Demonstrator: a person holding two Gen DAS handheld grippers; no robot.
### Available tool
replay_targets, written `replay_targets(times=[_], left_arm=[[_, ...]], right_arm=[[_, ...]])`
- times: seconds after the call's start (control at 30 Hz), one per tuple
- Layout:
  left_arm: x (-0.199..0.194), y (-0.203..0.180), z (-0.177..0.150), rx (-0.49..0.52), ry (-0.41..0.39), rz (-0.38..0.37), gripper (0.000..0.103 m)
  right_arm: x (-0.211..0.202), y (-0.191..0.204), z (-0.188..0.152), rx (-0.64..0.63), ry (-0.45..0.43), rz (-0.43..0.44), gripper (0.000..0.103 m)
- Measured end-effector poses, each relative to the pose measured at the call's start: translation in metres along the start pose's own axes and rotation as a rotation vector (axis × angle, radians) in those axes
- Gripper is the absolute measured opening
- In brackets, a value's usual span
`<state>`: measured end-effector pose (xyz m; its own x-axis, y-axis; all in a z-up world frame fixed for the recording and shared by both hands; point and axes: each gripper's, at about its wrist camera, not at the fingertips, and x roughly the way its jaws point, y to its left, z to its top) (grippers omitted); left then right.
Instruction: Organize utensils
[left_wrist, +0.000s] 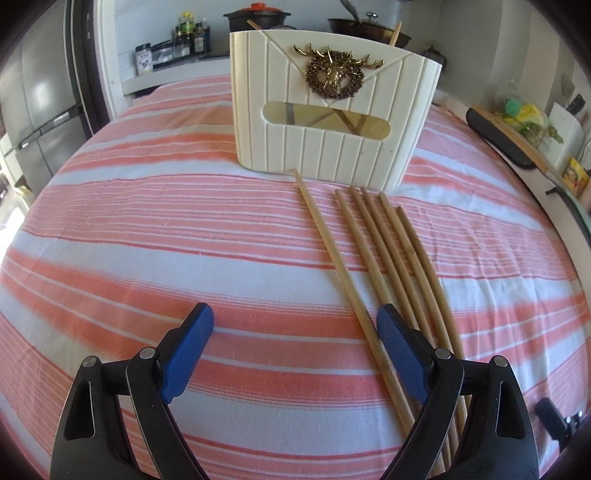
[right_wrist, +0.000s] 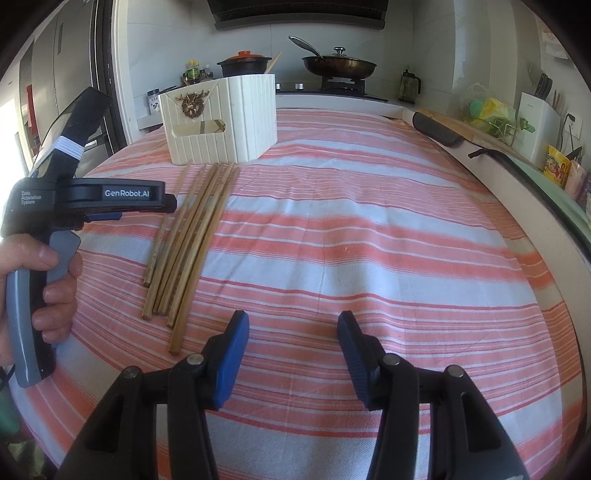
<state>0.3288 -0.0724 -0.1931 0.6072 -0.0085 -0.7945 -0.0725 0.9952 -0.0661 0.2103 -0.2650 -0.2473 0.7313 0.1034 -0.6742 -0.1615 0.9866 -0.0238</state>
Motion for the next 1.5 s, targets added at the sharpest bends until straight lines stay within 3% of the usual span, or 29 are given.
replay_targets(times=[0.13,0.3,0.4,0.43,0.6,0.67,0.83,0.97,1.07,1.43,1.47,1.5], left_arm=[[0.002,-0.002,0.003,0.04,0.014,0.016,0.088],[-0.009,-0.005,-0.002,0.122,-0.009,-0.007,0.041],[-0.014,-0.008,-0.007,0.153,-0.016,-0.01,0.018],[-0.015,-0.008,-0.009,0.158,-0.016,-0.007,0.014],[-0.02,0.006,-0.016,0.156,-0.009,0.011,0.01],[-0.022,0.016,-0.017,0.147,-0.005,0.013,0.01],[-0.024,0.035,-0.019,0.122,-0.005,0.01,0.011],[-0.024,0.032,-0.021,0.147,-0.015,0.026,0.011],[-0.025,0.033,-0.023,0.164,-0.016,0.036,0.005],[-0.063,0.097,-0.063,0.136,0.004,0.023,0.006],[-0.068,0.101,-0.068,0.135,0.005,0.021,0.007],[-0.072,0.104,-0.071,0.133,0.008,0.018,0.014]], right_arm=[[0.0,-0.001,0.0,0.006,0.0,0.005,0.052],[0.002,-0.009,0.017,0.054,0.051,0.087,0.05],[0.008,-0.003,0.041,0.054,0.042,0.151,0.048],[0.012,0.001,0.049,0.046,0.044,0.179,0.041],[0.046,0.029,0.075,-0.017,0.104,0.248,0.016],[0.059,0.032,0.078,-0.013,0.143,0.251,0.013],[0.072,0.036,0.081,0.002,0.198,0.278,0.012],[0.075,0.051,0.088,-0.085,0.242,0.197,0.009],[0.076,0.06,0.091,-0.145,0.252,0.144,0.007],[0.021,0.008,0.04,-0.009,0.214,0.034,0.007],[0.014,0.003,0.034,0.003,0.21,0.03,0.007],[0.009,-0.002,0.03,0.015,0.203,0.03,0.008]])
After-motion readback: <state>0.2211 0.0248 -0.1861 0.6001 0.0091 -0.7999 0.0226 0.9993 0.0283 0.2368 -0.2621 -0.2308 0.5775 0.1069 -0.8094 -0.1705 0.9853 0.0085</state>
